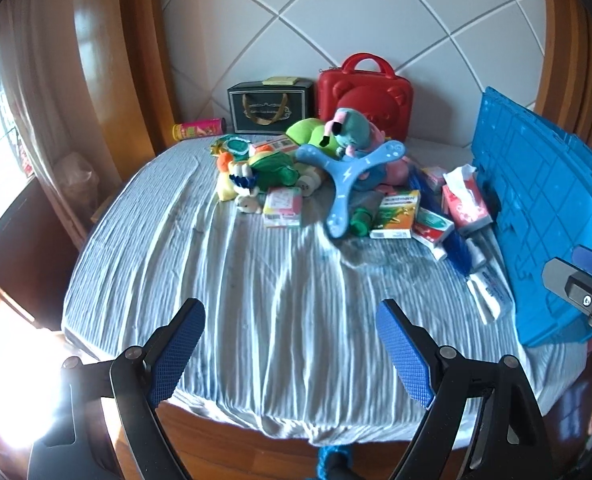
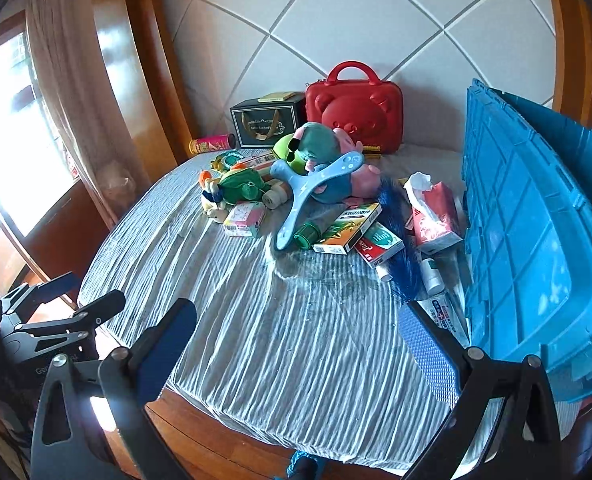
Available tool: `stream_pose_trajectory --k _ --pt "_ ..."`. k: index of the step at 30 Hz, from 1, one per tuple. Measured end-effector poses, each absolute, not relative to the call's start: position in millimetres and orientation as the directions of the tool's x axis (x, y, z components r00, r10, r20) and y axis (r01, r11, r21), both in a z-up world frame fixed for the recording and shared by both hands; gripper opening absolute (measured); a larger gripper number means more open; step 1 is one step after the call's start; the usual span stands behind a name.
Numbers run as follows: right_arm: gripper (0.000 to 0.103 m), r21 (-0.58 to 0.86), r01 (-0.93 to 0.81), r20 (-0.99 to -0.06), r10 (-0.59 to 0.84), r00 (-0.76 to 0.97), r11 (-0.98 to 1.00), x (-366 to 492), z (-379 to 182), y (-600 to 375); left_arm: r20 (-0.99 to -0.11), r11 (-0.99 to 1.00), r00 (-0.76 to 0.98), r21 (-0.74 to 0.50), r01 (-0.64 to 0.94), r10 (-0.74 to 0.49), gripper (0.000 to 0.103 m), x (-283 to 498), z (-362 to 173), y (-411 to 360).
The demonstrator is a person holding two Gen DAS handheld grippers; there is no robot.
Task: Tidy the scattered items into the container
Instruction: 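Move both tools back over the remaining items on the bed, then grasp the pink pad pack with the left tool while the right tool grasps the green jar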
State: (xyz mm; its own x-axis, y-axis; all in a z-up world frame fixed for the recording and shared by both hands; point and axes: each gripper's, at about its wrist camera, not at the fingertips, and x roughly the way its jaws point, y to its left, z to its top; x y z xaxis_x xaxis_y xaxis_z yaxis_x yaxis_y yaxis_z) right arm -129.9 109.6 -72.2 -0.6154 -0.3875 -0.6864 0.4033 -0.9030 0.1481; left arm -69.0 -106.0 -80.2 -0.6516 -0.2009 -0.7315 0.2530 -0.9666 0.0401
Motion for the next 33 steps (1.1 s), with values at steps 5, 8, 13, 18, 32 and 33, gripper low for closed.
stream_pose_trajectory --k 5,8,13,18,32,33 --pt "0.103 0.166 0.41 -0.715 -0.396 -0.576 -0.897 -187.2 -92.9 94.0 -0.744 -0.946 -0.615 0.071 0.316 -0.261 0.088 -113.1 -90.0 -135.2" --pt "0.103 0.172 0.415 -0.75 -0.392 -0.533 -0.893 -215.5 -110.3 81.3 -0.77 -0.933 -0.572 0.082 0.351 -0.283 0.088 -133.8 -103.6 -151.8" --pt "0.103 0.157 0.415 -0.807 -0.359 -0.47 -0.896 -246.8 -137.4 60.9 -0.82 -0.926 -0.5 0.089 0.368 -0.278 0.088 -164.2 -132.3 -172.4" --pt "0.103 0.156 0.361 -0.848 -0.312 -0.429 -0.92 -272.7 -165.8 46.3 -0.863 -0.938 -0.44 0.103 0.331 -0.25 0.088 -194.6 -161.5 -187.9" --pt "0.103 0.12 0.178 -0.898 -0.183 -0.4 -0.977 -345.6 -221.8 -1.5 -0.914 -0.988 -0.386 0.073 0.134 -0.12 0.088 -320.9 -219.8 -213.8" --pt "0.103 0.123 0.174 -0.905 -0.182 -0.384 -0.977 -351.5 -227.3 -3.6 -0.917 -0.99 -0.382 0.069 0.123 -0.111 0.088 -330.6 -224.3 -214.2"
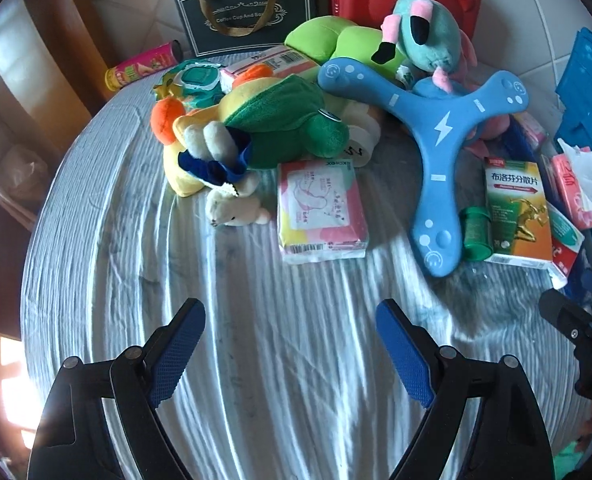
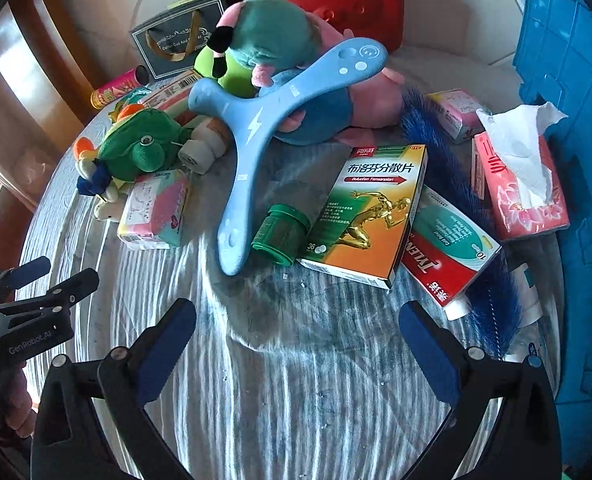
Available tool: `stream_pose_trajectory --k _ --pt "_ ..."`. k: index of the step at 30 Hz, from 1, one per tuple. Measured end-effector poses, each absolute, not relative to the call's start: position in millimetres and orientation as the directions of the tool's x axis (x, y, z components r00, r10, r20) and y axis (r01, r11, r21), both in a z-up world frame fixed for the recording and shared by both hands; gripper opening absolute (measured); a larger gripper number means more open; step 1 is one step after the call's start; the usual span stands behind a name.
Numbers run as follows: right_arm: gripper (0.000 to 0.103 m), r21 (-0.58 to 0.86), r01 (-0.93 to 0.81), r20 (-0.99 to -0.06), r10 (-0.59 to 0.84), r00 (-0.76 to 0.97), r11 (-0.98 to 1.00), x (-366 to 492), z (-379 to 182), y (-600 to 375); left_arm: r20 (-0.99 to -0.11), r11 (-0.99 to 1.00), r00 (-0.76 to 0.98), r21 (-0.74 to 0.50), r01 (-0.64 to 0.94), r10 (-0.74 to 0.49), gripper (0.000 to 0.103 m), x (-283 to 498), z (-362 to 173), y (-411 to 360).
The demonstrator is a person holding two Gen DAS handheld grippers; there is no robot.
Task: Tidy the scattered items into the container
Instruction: 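Grasp the pink pad pack with the left tool while the right tool grasps the green jar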
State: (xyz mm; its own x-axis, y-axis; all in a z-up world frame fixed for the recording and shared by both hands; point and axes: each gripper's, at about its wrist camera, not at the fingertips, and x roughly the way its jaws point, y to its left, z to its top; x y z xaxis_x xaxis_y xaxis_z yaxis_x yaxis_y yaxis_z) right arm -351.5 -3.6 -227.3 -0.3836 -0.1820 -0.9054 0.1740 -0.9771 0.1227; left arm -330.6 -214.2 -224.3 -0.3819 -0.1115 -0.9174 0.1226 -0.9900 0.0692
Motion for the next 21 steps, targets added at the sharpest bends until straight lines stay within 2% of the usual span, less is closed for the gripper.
stream_pose_trajectory --k 7,11,13,16,21 --pt "0.103 0.179 0.133 -0.923 -0.214 -0.321 -0.975 -389.3 -250.1 -10.5 -0.933 -0.994 -0.35 0.046 0.097 -0.078 0.088 -393.7 -252.7 -214.5" --pt "0.101 0.158 0.139 -0.928 -0.195 -0.317 -0.978 -407.8 -259.3 -21.1 -0.947 -0.995 -0.315 0.033 0.095 -0.061 0.088 -418.7 -272.0 -214.6" --pt "0.079 0.138 0.149 -0.933 -0.179 -0.312 -0.979 -415.4 -263.2 -27.3 -0.954 -0.995 -0.294 0.033 0.094 -0.059 0.088 -427.0 -282.6 -214.2" --pt "0.059 0.125 0.161 -0.945 -0.167 -0.282 -0.979 -425.4 -274.0 -34.2 -0.959 -0.995 -0.279 0.017 0.097 -0.044 0.085 -434.6 -292.5 -214.5" --pt "0.059 0.116 0.19 -0.948 -0.166 -0.271 -0.975 -432.3 -281.6 -46.1 -0.967 -0.995 -0.255 -0.009 0.103 -0.018 0.074 -447.2 -308.9 -215.0"
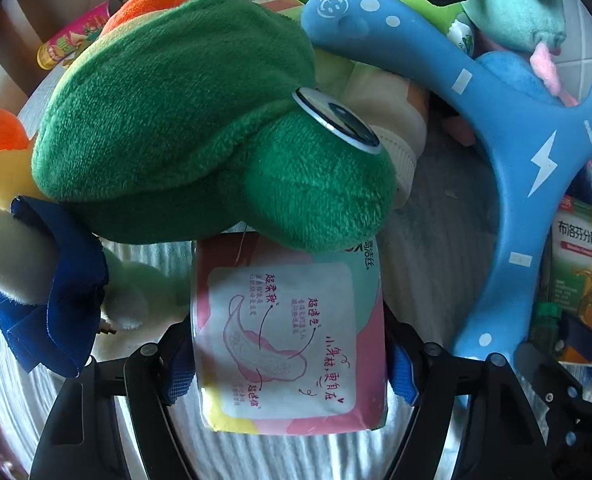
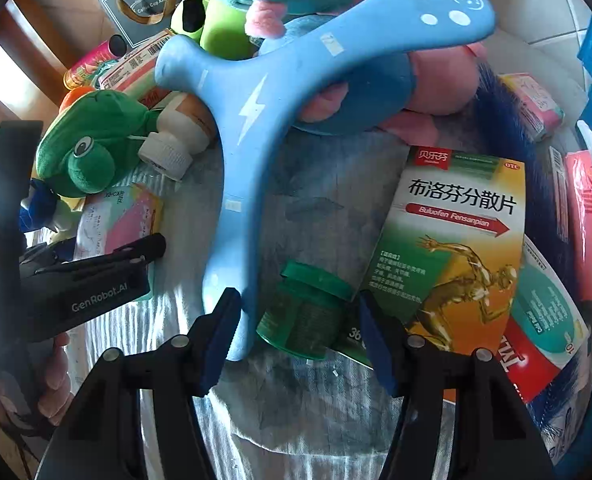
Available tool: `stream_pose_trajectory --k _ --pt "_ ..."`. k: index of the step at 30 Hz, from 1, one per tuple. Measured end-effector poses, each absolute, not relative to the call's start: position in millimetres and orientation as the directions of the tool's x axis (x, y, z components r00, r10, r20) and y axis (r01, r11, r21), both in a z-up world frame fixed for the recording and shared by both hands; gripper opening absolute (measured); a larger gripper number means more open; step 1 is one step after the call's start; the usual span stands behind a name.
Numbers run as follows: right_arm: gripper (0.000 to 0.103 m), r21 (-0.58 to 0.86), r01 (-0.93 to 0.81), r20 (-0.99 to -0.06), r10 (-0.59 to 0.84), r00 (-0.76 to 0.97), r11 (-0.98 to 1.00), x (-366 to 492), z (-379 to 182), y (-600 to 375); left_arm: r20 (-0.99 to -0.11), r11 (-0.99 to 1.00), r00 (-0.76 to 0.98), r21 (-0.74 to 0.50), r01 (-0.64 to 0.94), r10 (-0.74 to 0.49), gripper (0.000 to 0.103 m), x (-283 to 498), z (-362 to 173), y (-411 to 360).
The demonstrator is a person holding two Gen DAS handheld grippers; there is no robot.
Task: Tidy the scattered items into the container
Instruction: 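Grasp the pink pad pack with the left tool while the right tool grasps the green jar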
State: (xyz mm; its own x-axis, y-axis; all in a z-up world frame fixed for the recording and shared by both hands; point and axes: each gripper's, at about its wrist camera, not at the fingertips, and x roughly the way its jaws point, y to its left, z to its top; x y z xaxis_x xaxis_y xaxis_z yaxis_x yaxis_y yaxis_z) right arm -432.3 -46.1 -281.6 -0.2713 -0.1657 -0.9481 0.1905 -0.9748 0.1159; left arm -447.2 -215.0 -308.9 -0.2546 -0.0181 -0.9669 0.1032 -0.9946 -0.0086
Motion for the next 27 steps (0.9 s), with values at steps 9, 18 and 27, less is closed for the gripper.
stream_pose_trajectory --k 9,18,27 --pt "0.058 0.132 0.203 -0.957 -0.178 -0.228 -0.97 -427.7 -288.3 -50.3 -0.967 -0.998 -0.254 -0.007 0.055 -0.007 0.068 -422.2 -300.7 -207.9" --pt "0.049 0.185 0.179 -0.942 -0.226 -0.247 -0.966 -402.3 -276.1 -25.0 -0.97 -1.0 -0.242 0.008 0.028 -0.014 0.069 -395.8 -295.5 -206.0" --pt "0.043 0.144 0.215 -0.953 -0.194 -0.232 -0.966 -400.5 -294.0 -36.7 -0.97 -1.0 -0.243 0.023 0.016 -0.026 0.069 -385.7 -290.6 -202.0"
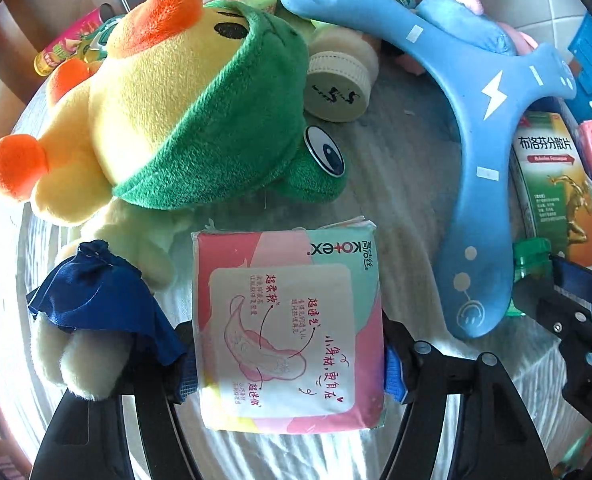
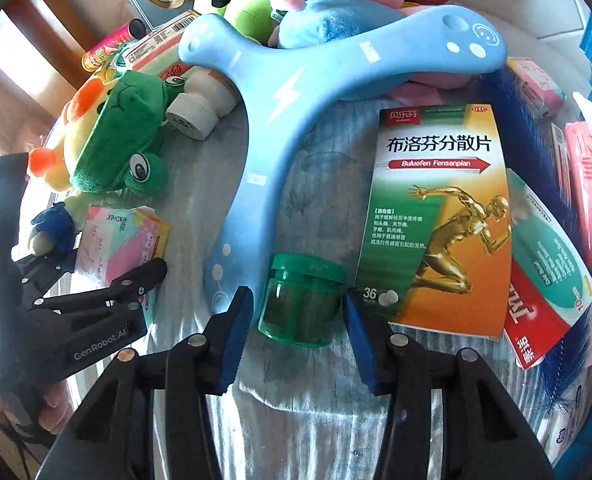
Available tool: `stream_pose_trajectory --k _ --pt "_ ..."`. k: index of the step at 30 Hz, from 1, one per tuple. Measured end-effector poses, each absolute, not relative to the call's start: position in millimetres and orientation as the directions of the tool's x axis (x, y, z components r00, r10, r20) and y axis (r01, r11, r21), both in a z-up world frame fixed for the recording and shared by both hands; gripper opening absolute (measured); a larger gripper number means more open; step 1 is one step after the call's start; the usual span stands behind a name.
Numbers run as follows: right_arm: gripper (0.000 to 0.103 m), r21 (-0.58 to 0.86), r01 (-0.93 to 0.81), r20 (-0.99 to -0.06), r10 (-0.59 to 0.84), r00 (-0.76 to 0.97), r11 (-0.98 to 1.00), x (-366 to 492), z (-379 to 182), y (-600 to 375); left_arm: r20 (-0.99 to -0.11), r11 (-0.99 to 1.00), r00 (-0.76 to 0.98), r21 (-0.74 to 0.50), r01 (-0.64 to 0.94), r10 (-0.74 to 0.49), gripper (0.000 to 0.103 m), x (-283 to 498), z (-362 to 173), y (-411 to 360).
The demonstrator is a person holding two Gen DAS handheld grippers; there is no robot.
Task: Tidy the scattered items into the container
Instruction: 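Grasp the pink pad pack with the left tool while the right tool grasps the green jar, then lift the pad pack and green jar and carry both over the blue box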
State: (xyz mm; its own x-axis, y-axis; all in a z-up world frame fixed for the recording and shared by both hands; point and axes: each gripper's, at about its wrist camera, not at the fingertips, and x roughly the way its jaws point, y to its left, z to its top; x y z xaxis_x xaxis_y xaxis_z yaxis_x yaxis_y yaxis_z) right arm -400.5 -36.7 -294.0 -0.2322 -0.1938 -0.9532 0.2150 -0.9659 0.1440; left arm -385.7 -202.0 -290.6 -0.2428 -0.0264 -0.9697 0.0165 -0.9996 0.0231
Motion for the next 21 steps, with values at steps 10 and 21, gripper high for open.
stream_pose_trajectory --k 10,21 --pt "0.041 0.143 0.206 -0.942 -0.197 -0.272 -0.968 -364.1 -285.9 -28.8 -0.95 -0.999 -0.311 0.004 -0.035 0.007 0.068 -350.0 -246.6 -194.7" --pt "0.041 0.14 0.273 -0.862 -0.253 -0.44 -0.952 -319.1 -205.2 -24.0 -0.882 -0.999 -0.471 0.007 -0.047 0.016 0.068 -298.8 -186.7 -159.1"
